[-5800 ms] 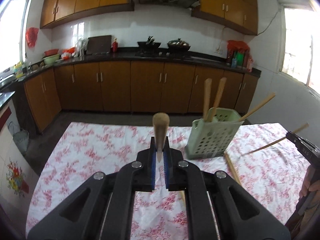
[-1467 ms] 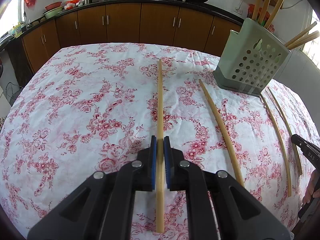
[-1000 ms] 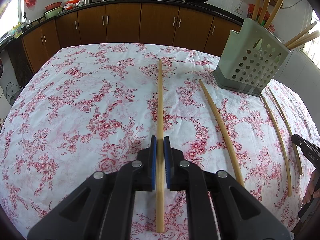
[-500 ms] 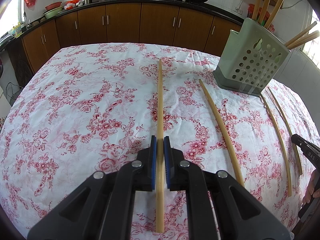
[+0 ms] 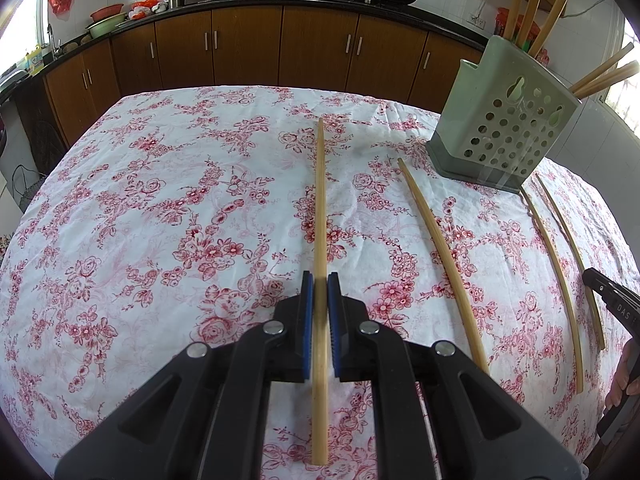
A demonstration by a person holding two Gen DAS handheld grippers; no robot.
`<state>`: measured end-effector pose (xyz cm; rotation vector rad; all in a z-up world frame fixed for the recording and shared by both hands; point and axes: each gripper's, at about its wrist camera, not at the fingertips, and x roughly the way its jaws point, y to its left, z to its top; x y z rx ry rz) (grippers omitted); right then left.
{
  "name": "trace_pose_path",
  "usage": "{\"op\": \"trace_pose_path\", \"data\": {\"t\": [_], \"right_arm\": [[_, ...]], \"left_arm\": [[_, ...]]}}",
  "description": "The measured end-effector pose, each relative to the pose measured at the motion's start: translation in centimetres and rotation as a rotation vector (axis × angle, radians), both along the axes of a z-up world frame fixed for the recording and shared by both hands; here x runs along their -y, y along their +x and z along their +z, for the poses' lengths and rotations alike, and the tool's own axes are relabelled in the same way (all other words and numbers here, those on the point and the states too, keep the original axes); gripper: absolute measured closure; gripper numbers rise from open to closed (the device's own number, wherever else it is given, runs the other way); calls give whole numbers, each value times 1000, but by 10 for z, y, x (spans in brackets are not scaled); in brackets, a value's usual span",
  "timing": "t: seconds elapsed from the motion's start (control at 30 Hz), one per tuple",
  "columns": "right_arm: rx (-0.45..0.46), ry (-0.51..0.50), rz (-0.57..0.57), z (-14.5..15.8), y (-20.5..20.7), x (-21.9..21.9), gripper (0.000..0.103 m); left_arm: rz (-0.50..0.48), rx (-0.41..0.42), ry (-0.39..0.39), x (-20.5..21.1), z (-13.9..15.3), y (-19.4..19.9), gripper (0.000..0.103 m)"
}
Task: Organize utensils
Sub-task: 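Hold the grasped chopsticks against the cloth with both grippers, then raise both chopsticks upright and drop them into the green holder, opening both grippers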
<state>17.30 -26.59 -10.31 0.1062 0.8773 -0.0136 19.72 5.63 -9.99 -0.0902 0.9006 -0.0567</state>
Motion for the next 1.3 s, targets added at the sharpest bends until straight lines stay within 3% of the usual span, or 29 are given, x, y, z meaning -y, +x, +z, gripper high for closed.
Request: {"op": "trace_pose_path", "data": {"t": [0.77,0.93,1.13,1.23,1.3], "right_arm": [[1,9,-1,1,0,0,94],[-5,13,1,1,-10,-1,94],[-3,43,1,2,-21,2,95],[26,45,-11,15,-23,2,95],[87,34,-16,35,-27,1,95]], "left_arm": [[0,-1,4,1,0,0,93],[-25,-1,94,10,0,-10,92],[-37,-2,105,7,1,-17,94],[-57,17,132,11,11,-20,94],[-64,75,125,11,33,-25,94]]}}
